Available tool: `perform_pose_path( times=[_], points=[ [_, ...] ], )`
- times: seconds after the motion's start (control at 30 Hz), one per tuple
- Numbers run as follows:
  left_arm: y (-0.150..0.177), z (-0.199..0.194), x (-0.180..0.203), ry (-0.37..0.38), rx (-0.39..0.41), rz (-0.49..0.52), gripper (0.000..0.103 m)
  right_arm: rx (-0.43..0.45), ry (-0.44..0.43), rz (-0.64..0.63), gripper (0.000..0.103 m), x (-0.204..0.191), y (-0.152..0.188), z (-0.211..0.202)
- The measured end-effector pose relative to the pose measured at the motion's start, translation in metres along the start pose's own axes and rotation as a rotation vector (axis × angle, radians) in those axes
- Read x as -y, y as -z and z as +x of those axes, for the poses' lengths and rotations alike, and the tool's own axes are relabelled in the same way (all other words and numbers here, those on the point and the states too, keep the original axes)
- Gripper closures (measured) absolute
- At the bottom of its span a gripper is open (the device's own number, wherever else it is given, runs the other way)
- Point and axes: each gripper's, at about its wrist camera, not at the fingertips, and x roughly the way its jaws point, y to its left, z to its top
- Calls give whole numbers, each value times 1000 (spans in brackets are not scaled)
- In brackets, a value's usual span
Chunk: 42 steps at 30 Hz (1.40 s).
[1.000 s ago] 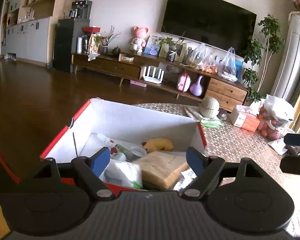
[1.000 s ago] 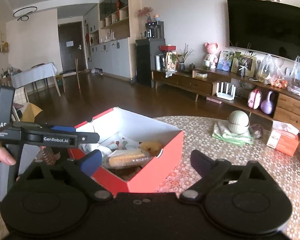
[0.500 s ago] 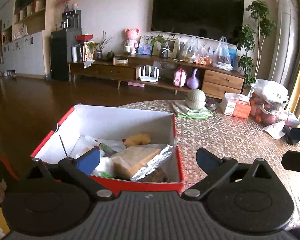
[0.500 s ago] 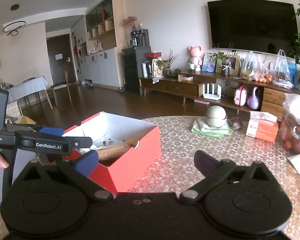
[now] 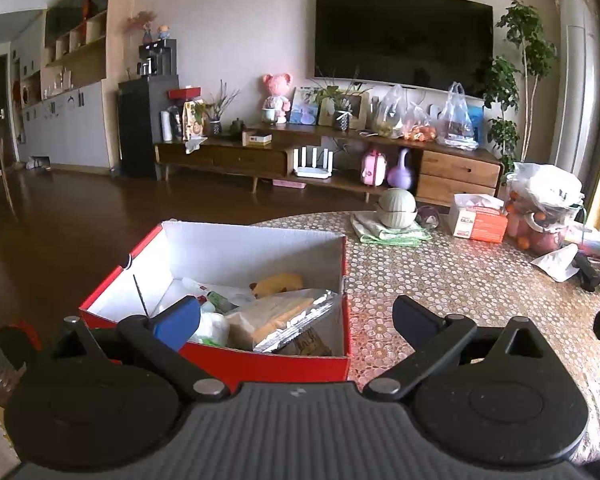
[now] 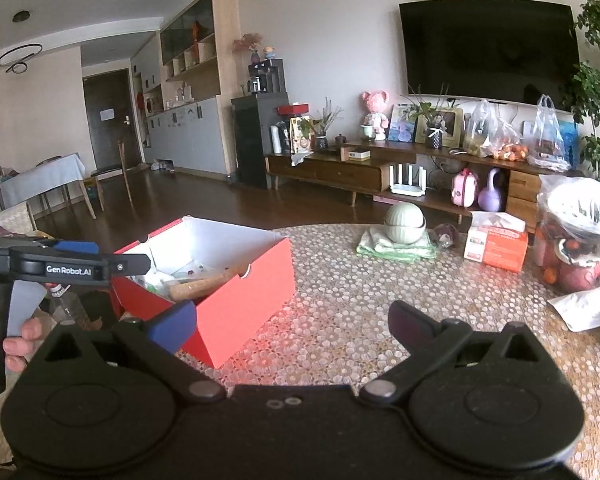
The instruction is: Organize objects
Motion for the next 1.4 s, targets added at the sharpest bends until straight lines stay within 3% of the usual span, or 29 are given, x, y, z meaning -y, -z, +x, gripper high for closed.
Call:
perform_pose_path(
  times=[0.87, 1.4],
  points=[
    [28, -2, -1, -2, -69, -16, 0, -60, 116, 117, 1, 43, 37, -16],
    [26, -11, 13, 1, -28, 21, 0, -50, 133, 141, 1, 58, 41, -25]
  ],
)
